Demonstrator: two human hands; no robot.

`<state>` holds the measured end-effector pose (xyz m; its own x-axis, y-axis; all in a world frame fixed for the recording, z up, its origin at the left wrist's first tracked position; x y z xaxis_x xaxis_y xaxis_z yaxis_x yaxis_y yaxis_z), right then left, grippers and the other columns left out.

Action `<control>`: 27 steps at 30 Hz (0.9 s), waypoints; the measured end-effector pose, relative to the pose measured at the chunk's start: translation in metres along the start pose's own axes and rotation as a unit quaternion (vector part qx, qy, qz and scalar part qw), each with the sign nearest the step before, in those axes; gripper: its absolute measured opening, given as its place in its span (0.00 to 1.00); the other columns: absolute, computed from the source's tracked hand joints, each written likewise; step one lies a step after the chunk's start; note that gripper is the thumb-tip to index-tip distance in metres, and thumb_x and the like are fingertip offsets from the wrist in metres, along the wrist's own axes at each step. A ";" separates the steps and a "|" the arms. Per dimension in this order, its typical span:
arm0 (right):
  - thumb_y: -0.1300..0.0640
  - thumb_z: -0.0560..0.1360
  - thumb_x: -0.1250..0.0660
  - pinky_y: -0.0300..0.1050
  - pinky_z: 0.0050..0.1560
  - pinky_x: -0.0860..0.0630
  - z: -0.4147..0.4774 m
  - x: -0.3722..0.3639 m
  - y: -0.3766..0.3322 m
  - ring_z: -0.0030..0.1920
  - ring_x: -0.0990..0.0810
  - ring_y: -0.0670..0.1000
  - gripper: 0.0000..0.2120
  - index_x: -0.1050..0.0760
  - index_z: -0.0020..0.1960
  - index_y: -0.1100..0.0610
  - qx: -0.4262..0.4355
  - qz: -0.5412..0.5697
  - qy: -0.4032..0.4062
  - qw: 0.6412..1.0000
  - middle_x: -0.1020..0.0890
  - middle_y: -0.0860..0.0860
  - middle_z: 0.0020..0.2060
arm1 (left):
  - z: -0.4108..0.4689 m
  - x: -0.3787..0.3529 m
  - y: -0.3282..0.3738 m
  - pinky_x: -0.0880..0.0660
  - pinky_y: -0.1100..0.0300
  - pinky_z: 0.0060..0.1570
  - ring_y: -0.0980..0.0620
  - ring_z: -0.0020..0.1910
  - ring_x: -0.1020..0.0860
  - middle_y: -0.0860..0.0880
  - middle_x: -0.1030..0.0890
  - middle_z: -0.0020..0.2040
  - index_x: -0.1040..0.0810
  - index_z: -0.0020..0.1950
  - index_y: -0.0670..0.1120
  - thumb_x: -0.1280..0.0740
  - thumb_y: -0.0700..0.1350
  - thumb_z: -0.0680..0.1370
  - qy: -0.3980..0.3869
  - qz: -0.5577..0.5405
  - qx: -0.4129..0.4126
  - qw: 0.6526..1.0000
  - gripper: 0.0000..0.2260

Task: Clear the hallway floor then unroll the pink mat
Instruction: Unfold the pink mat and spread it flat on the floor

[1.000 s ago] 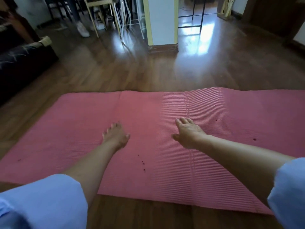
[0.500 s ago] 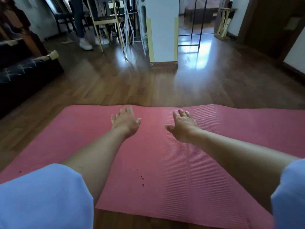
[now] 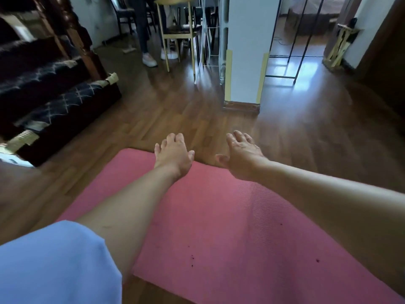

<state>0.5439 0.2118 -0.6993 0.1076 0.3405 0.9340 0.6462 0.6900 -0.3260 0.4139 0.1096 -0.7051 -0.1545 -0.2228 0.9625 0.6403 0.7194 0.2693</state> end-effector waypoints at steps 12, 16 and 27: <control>0.43 0.78 0.42 0.53 0.74 0.48 -0.062 0.232 -0.144 0.78 0.56 0.54 0.29 0.44 0.74 0.55 0.099 0.024 -0.026 0.994 0.52 0.51 0.78 | -0.068 0.294 0.004 0.46 0.47 0.75 0.44 0.72 0.38 0.45 0.37 0.73 0.39 0.73 0.43 0.40 0.51 0.79 0.028 -0.052 0.086 0.995 0.24; 0.42 0.78 0.42 0.55 0.74 0.47 -0.102 0.304 -0.210 0.78 0.56 0.55 0.31 0.46 0.75 0.55 0.193 -0.008 -0.026 0.981 0.51 0.52 0.78 | -0.111 0.398 0.004 0.45 0.47 0.74 0.44 0.73 0.39 0.47 0.39 0.73 0.42 0.75 0.44 0.41 0.51 0.80 0.058 -0.072 0.104 0.990 0.26; 0.43 0.78 0.42 0.54 0.75 0.48 -0.230 0.396 -0.429 0.77 0.54 0.56 0.34 0.48 0.77 0.57 0.415 -0.005 -0.054 0.908 0.48 0.53 0.77 | -0.258 0.584 -0.079 0.40 0.47 0.70 0.42 0.69 0.36 0.43 0.35 0.70 0.35 0.70 0.42 0.41 0.48 0.79 0.155 -0.049 0.265 0.950 0.21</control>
<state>0.4835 -0.0962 -0.1564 0.0007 0.3620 0.9322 -0.1495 0.9218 -0.3578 0.4672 -0.2472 -0.1724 0.0880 -0.4309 0.8981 0.1526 0.8968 0.4153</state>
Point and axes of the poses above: each hand's wrist, its own z-axis towards the middle knuckle, its own x-axis out of the back of the hand, y = z × x, the point moved 6 cm from there along z, towards the middle knuckle
